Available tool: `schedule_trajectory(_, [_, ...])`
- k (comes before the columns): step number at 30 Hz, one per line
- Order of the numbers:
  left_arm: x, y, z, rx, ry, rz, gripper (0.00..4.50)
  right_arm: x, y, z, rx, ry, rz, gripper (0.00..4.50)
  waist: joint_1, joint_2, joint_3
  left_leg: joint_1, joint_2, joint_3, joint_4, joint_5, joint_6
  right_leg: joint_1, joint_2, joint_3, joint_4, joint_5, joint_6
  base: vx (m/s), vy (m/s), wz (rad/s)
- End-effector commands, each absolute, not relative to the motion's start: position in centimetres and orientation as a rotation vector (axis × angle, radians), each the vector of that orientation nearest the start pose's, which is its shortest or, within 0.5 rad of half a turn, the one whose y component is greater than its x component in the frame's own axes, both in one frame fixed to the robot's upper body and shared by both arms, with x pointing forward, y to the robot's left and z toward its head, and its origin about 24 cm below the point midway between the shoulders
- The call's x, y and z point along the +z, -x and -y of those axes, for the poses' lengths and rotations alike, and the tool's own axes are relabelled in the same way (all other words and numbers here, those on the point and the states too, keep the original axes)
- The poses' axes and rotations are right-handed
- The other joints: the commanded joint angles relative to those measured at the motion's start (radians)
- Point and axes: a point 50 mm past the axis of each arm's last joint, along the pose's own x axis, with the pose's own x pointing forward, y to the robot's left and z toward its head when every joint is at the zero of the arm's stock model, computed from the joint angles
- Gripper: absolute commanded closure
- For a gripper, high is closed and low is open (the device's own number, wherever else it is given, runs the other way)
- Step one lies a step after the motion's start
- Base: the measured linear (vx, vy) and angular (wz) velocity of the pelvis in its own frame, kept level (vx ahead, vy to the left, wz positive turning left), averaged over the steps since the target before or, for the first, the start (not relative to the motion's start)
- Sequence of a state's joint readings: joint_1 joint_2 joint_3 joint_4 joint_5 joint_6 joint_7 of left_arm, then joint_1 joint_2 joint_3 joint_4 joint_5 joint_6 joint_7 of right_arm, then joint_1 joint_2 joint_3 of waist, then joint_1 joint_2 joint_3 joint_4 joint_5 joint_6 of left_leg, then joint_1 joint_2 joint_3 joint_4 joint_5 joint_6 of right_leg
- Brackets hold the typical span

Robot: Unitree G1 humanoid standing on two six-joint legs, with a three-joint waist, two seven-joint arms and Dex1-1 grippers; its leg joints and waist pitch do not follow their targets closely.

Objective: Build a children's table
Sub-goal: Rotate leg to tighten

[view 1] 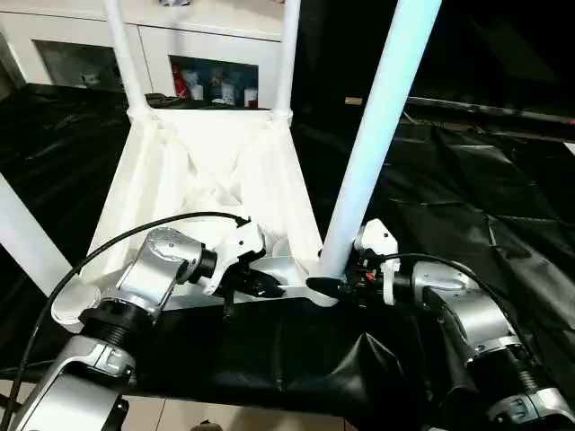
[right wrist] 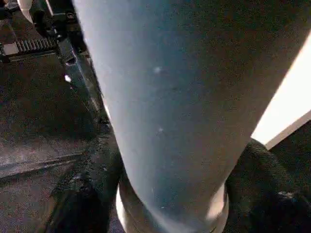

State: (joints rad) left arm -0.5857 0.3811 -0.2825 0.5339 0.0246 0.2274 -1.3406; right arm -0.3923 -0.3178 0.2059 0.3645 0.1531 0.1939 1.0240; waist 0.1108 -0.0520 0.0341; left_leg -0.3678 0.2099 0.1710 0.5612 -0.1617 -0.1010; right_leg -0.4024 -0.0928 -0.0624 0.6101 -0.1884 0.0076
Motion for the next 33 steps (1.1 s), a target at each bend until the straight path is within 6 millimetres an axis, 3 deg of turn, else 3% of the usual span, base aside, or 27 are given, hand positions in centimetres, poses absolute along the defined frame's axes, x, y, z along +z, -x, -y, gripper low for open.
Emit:
schedule_trajectory(1, [5.6, -30.3, -11.6, -1.528, -0.281, -0.501, 4.5, 3.7, -28.7, 11.5, 1.225, 0.152, -0.358, 1.75, -0.003, -0.003, -0.049, 0.01, 0.019, 0.006, -0.063, -0.234, 0.034, 0.045, -0.044, 0.039, -0.073, -0.202, -0.187, 0.0, 0.0, 0.0])
schedule_trajectory(6, [5.5, -30.2, -11.7, -1.518, -0.281, -0.502, 4.5, 3.5, -28.6, 11.5, 1.225, 0.154, -0.362, 1.96, -0.005, -0.011, -0.049, 0.009, 0.019, 0.007, -0.061, -0.224, 0.04, 0.045, -0.044, 0.038, -0.072, -0.203, -0.184, 0.0, 0.0, 0.0])
schedule_trajectory(11, [5.4, -30.9, -11.4, -1.436, -0.282, -0.471, 4.5, 3.1, -28.6, 11.5, 1.187, 0.116, -0.355, 2.01, -0.004, -0.01, -0.049, 0.008, 0.019, 0.007, -0.061, -0.216, 0.042, 0.045, -0.045, 0.039, -0.072, -0.208, -0.181, 0.0, 0.0, 0.0])
schedule_trajectory(14, [5.2, -31.6, -10.9, -1.362, -0.29, -0.463, 4.5, 2.7, -28.9, 11.3, 1.117, 0.089, -0.347, 2.01, -0.004, -0.011, -0.045, 0.01, 0.018, 0.008, -0.062, -0.245, 0.033, 0.041, -0.046, 0.039, -0.08, -0.272, -0.166, 0.0, 0.0, 0.0])
schedule_trajectory(17, [4.9, -32.8, -9.8, -1.216, -0.305, -0.468, 4.5, 1.8, -30.0, 10.8, 0.93, 0.057, -0.363, 2.02, -0.009, -0.011, -0.042, 0.01, 0.015, 0.003, -0.067, -0.291, 0.006, 0.038, -0.049, 0.037, -0.092, -0.382, -0.136, 0.0, 0.0, 0.0])
schedule_trajectory(18, [4.8, -33.3, -9.3, -1.163, -0.303, -0.472, 4.5, 1.4, -30.5, 10.6, 0.846, 0.051, -0.382, 2.02, -0.007, -0.004, -0.042, 0.016, 0.015, 0.001, -0.067, -0.31, -0.003, 0.035, -0.051, 0.036, -0.097, -0.422, -0.122, 0.0, 0.0, 0.0])
schedule_trajectory(19, [4.8, -33.8, -8.7, -1.101, -0.292, -0.474, 4.5, 1.1, -31.1, 10.4, 0.739, 0.035, -0.401, 2.02, -0.012, -0.006, -0.04, 0.017, 0.014, 0.002, -0.067, -0.324, -0.005, 0.03, -0.049, 0.037, -0.101, -0.443, -0.117, 0.0, 0.0, 0.0])
schedule_trajectory(20, [4.8, -33.8, -8.7, -1.101, -0.292, -0.474, 4.5, 1.1, -31.1, 10.4, 0.739, 0.035, -0.401, 2.03, -0.015, -0.004, -0.039, 0.017, 0.013, 0.001, -0.067, -0.334, -0.012, 0.028, -0.05, 0.037, -0.102, -0.464, -0.113, -0.057, -0.003, -0.01])
schedule_trajectory(21, [4.7, -34.4, -7.3, -1.012, -0.284, -0.478, 4.5, 0.6, -32.0, 9.9, 0.56, -0.004, -0.432, 2.03, -0.022, -0.003, -0.041, 0.017, 0.01, -0.004, -0.067, -0.351, -0.022, 0.03, -0.051, 0.033, -0.108, -0.53, -0.091, 0.0, 0.0, 0.0])
schedule_trajectory(22, [4.7, -34.5, -6.8, -0.988, -0.286, -0.478, 4.5, 0.5, -32.4, 9.7, 0.495, -0.024, -0.443, 2.04, -0.026, -0.002, -0.041, 0.023, 0.01, -0.006, -0.066, -0.364, -0.028, 0.023, -0.052, 0.032, -0.112, -0.544, -0.086, 0.0, 0.0, 0.0])
schedule_trajectory(24, [4.7, -34.4, -5.0, -0.988, -0.285, -0.474, 4.5, 0.6, -33.0, 8.8, 0.389, -0.046, -0.455, 2.04, -0.03, -0.003, -0.043, 0.018, 0.008, -0.007, -0.067, -0.367, -0.025, 0.026, -0.049, 0.031, -0.113, -0.53, -0.08, 0.0, 0.0, 0.0])
schedule_trajectory(25, [4.7, -34.4, -4.0, -0.991, -0.29, -0.466, 4.5, 0.7, -33.2, 8.1, 0.371, -0.006, -0.462, 2.04, -0.03, 0.003, -0.044, 0.019, 0.008, -0.007, -0.067, -0.367, -0.024, 0.025, -0.047, 0.031, -0.112, -0.518, -0.08, 0.0, 0.0, 0.0])
schedule_trajectory(26, [4.7, -34.4, -4.0, -0.991, -0.29, -0.466, 4.5, 0.7, -33.2, 8.1, 0.371, -0.006, -0.462, 2.04, -0.031, 0.0, -0.045, 0.018, 0.009, -0.006, -0.067, -0.365, -0.022, 0.025, -0.045, 0.032, -0.111, -0.486, -0.082, 0.0, 0.0, 0.0])
schedule_trajectory(27, [4.7, -34.2, -3.3, -1.007, -0.301, -0.458, 4.5, 0.9, -33.2, 7.1, 0.412, 0.016, -0.444, 2.04, -0.029, 0.005, -0.046, 0.016, 0.008, -0.005, -0.067, -0.362, -0.016, 0.026, -0.043, 0.033, -0.11, -0.453, -0.085, 0.0, 0.0, 0.0])
schedule_trajectory(31, [4.9, -34.3, -3.2, -1.033, -0.296, -0.443, 4.5, 1.5, -33.5, 6.6, 0.45, -0.017, -0.399, 2.04, -0.026, 0.001, -0.048, 0.011, 0.009, -0.004, -0.069, -0.343, 0.0, 0.032, -0.044, 0.033, -0.105, -0.403, -0.092, 0.0, 0.0, 0.0])
schedule_trajectory(33, [5.0, -34.3, -3.6, -1.066, -0.297, -0.43, 4.5, 1.8, -33.6, 6.9, 0.485, -0.057, -0.379, 1.82, -0.025, 0.0, -0.048, 0.01, 0.009, -0.002, -0.069, -0.343, 0.01, 0.034, -0.044, 0.033, -0.105, -0.385, -0.102, 0.0, 0.0, 0.0])
